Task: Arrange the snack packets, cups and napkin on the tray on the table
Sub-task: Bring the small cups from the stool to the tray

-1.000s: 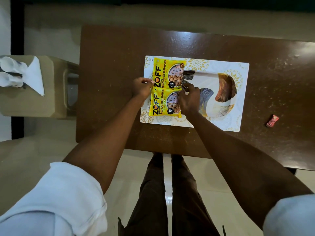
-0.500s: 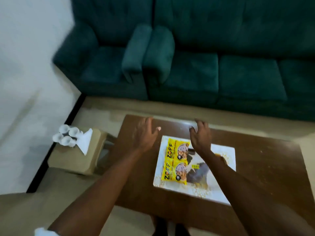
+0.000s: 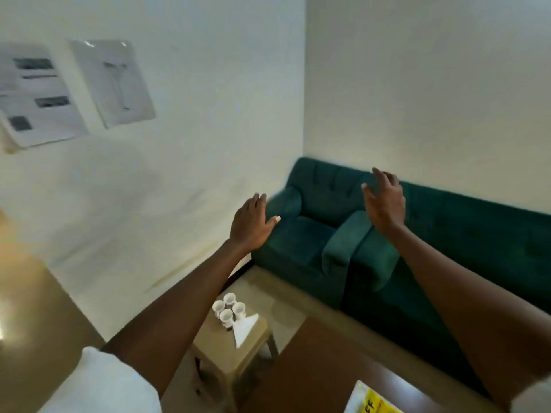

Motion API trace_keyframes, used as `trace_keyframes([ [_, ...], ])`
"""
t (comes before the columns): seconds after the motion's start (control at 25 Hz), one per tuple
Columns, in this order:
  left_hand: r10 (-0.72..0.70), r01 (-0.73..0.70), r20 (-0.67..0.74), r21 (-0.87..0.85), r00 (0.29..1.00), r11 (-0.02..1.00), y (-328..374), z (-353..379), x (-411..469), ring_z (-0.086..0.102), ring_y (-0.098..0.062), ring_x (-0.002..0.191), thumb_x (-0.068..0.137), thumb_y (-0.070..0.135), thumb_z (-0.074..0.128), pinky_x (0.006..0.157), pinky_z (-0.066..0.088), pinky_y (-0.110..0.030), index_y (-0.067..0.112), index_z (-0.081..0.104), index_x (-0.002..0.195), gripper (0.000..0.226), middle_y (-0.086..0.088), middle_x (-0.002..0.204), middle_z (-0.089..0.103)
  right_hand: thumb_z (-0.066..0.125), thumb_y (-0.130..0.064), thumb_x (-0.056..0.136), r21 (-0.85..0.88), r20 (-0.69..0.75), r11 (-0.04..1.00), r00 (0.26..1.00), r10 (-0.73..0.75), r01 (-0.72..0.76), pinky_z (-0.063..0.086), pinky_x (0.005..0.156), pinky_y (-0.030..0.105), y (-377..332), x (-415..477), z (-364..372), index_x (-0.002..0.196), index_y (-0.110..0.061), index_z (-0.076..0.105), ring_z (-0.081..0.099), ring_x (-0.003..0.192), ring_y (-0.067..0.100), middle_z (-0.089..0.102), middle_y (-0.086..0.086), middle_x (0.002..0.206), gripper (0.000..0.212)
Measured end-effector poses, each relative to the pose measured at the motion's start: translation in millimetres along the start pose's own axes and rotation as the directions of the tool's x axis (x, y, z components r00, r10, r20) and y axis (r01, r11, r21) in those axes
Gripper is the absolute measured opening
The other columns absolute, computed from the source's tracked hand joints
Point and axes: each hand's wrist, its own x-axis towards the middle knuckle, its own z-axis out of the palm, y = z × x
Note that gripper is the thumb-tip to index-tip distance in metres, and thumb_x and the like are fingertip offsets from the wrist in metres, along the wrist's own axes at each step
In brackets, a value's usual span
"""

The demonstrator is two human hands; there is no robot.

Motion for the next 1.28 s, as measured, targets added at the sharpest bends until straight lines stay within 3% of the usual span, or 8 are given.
trace_keyframes([
  [0.2, -0.028, 0.033, -0.052, 0.103, 0.998, 0.994, -75, -93, 12, 0.019, -0.036, 0.158, 0.104, 0.056, 0.042, 0.127, 0.023, -0.048, 0.006, 0.014, 0.163, 0.082, -0.021, 0.17, 0.014, 0.054, -0.037, 0.103, -0.034, 0.022, 0.964, 0.965, -0.262, 0.262, 0.042, 0.112, 0.052, -148, 28, 25, 0.16, -0.02, 0.037, 0.044, 0.141, 0.034, 0.039, 0.007, 0.162, 0.061],
  [0.4, -0.064, 0.077, -0.094, 0.145, 0.993, 0.986, -157, -155, 22, 0.008, -0.038, 0.16, 0.105, 0.058, 0.035, 0.129, 0.014, -0.05, 0.007, 0.006, 0.165, 0.084, -0.021, 0.172, 0.002, 0.05, -0.043, 0.102, -0.04, 0.063, 0.952, 0.951, -0.302, 0.304, 0.041, 0.112, 0.057, -246, 16, 92, 0.163, -0.019, 0.028, 0.041, 0.144, 0.036, 0.033, 0.009, 0.166, 0.069],
  [0.6, -0.132, 0.142, -0.109, 0.085, 0.985, 0.986, -234, -135, 39, 0.005, -0.04, 0.159, 0.105, 0.057, 0.038, 0.129, 0.011, -0.051, 0.007, 0.005, 0.165, 0.084, -0.023, 0.171, -0.004, 0.05, -0.045, 0.102, -0.056, 0.16, 0.942, 0.935, -0.317, 0.33, 0.039, 0.113, 0.057, -275, 2, 184, 0.163, -0.021, 0.027, 0.039, 0.147, 0.035, 0.032, 0.007, 0.167, 0.069],
  [0.96, -0.272, 0.272, -0.005, 0.078, 0.962, 0.959, -323, -12, 105, 0.014, -0.039, 0.158, 0.104, 0.054, 0.044, 0.128, 0.017, -0.048, 0.006, 0.017, 0.163, 0.081, -0.022, 0.171, 0.011, 0.051, -0.044, 0.099, -0.034, 0.358, 0.973, 0.912, -0.201, 0.227, 0.044, 0.107, 0.055, -211, 44, 367, 0.16, -0.023, 0.034, 0.04, 0.145, 0.036, 0.038, 0.007, 0.163, 0.066],
  [1.16, -0.4, 0.4, 0.177, 0.038, 0.899, 0.916, -363, 130, 86, 0.043, -0.037, 0.141, 0.102, 0.05, 0.051, 0.115, 0.038, -0.045, 0.002, 0.041, 0.148, 0.067, -0.019, 0.151, 0.046, 0.055, -0.04, 0.102, -0.047, 0.572, 0.987, 0.814, -0.102, 0.157, 0.045, 0.109, 0.052, -124, 7, 492, 0.158, -0.023, 0.038, 0.043, 0.143, 0.034, 0.043, 0.009, 0.159, 0.061],
  [1.28, -0.463, 0.474, 0.358, 0.064, 0.811, 0.878, -381, 233, 43, 0.048, -0.038, 0.135, 0.101, 0.048, 0.055, 0.108, 0.043, -0.046, 0.002, 0.045, 0.144, 0.064, -0.019, 0.146, 0.049, 0.059, -0.037, 0.101, -0.1, 0.724, 0.988, 0.69, -0.008, 0.117, 0.044, 0.11, 0.051, -56, -51, 566, 0.159, -0.023, 0.038, 0.042, 0.144, 0.033, 0.041, 0.009, 0.16, 0.064],
])
